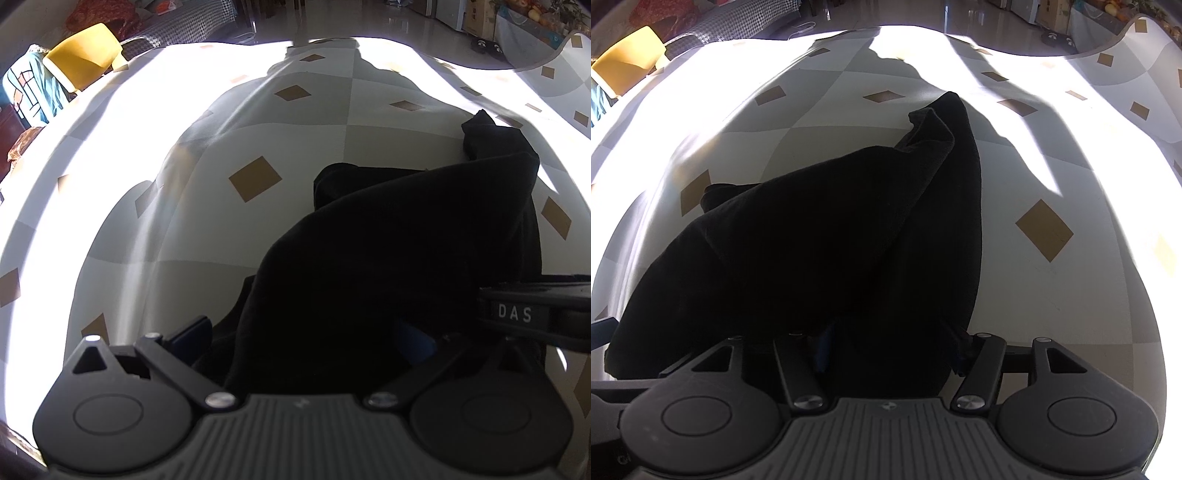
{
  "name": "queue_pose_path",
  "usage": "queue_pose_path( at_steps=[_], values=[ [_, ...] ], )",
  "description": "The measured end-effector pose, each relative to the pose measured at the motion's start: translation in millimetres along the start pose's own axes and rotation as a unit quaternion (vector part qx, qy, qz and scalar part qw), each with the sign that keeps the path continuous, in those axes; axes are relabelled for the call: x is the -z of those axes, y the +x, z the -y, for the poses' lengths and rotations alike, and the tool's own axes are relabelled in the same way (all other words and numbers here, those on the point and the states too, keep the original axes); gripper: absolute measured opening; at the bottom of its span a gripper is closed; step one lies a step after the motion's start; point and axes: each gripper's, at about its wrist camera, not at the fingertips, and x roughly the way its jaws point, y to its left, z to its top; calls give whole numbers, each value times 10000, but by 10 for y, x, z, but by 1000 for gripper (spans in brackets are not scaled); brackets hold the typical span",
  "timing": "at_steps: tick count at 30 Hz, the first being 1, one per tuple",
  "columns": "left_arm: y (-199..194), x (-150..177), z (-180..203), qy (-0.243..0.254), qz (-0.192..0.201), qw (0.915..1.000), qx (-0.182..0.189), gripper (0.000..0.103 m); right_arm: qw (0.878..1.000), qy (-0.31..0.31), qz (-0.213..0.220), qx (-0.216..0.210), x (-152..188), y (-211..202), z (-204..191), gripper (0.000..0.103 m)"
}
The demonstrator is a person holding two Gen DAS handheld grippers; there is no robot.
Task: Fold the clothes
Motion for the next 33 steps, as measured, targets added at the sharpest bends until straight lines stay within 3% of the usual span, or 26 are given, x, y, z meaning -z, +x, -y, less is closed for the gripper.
queue_pose_path(
  at_steps=[14, 18, 24, 33],
  values=[
    [-173, 16, -22, -169, 233, 9996, -63, 103, 9998, 178, 21, -86, -63, -32, 10, 58],
    [-232, -16, -186, -546, 317, 9978, -181, 103, 9994, 293, 159, -116, -85, -124, 58, 58],
    [-107, 7, -321, -925, 99, 9949, -386, 103, 9987, 410, 303, 19, -75, -220, 133, 58],
    [-202, 61, -143, -684, 202, 9970, -307, 103, 9988, 345, 320, 146, -24, -230, 168, 58]
  ],
)
